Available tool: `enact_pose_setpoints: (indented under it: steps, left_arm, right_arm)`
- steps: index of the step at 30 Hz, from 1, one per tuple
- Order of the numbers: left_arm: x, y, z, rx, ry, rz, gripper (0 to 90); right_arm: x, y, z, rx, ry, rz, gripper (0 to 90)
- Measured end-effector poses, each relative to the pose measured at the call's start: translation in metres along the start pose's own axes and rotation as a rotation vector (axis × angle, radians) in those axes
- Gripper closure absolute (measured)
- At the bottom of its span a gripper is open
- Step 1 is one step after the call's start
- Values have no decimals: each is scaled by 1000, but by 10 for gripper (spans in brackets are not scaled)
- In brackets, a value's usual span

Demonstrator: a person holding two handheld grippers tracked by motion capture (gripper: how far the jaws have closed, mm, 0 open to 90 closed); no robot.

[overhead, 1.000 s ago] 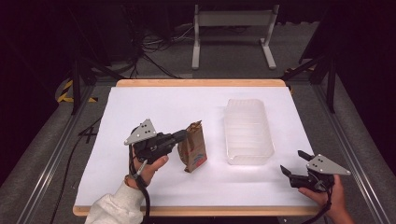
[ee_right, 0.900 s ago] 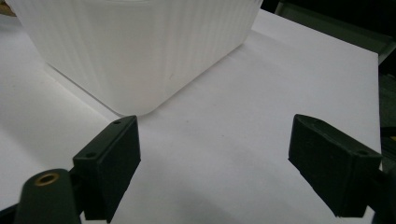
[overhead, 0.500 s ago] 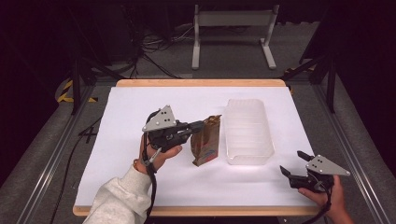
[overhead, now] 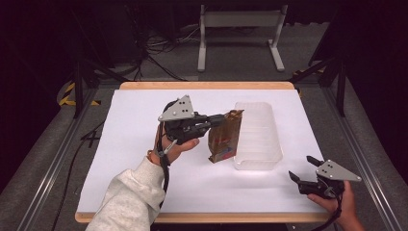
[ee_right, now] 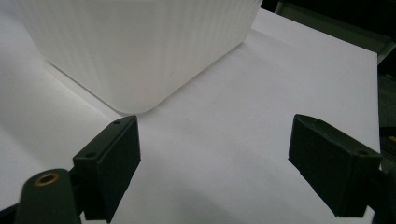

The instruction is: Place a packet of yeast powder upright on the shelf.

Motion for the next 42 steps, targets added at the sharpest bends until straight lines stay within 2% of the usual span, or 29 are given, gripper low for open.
enact_pose_setpoints:
  steps: [13, 14, 23, 25, 27, 29, 30, 35, 42]
  left_arm:
    - [31, 20, 7, 59, -85, 8, 881]
    - [36, 22, 9, 66, -112, 13, 881]
    - [58, 24, 12, 81, -153, 1, 881]
    - [63, 24, 11, 91, -146, -6, 880]
    - [66, 24, 11, 80, -167, 1, 880]
    - [70, 23, 9, 105, -158, -10, 880]
    - [73, 22, 8, 93, -176, -2, 879]
    - [84, 18, 3, 86, -193, 4, 879]
    - [100, 6, 8, 65, -228, -8, 877]
  right_arm:
    - [1, -1, 0, 2, 0, -6, 172]
    - [1, -1, 0, 2, 0, -5, 172]
    - [1, -1, 0, -2, 3, -4, 172]
    - [1, -1, 0, -4, 3, -5, 172]
    - [1, -1, 0, -3, 3, -4, 173]
    - [1, -1, -1, -5, 4, -5, 173]
    - [1, -1, -1, -4, 5, -5, 172]
    - [2, -1, -1, -6, 6, -8, 173]
    - [2, -2, -1, -4, 7, -12, 172]
Point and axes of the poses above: each handheld gripper's, and its own axes: x roughly forward along the jaws, y roughly out of its top, z roughly to its right, the point moved 7 cm from there along x, roughly forward along the jaws, and after that the axes turned 2 degrees about z, right-handed, at the moved point
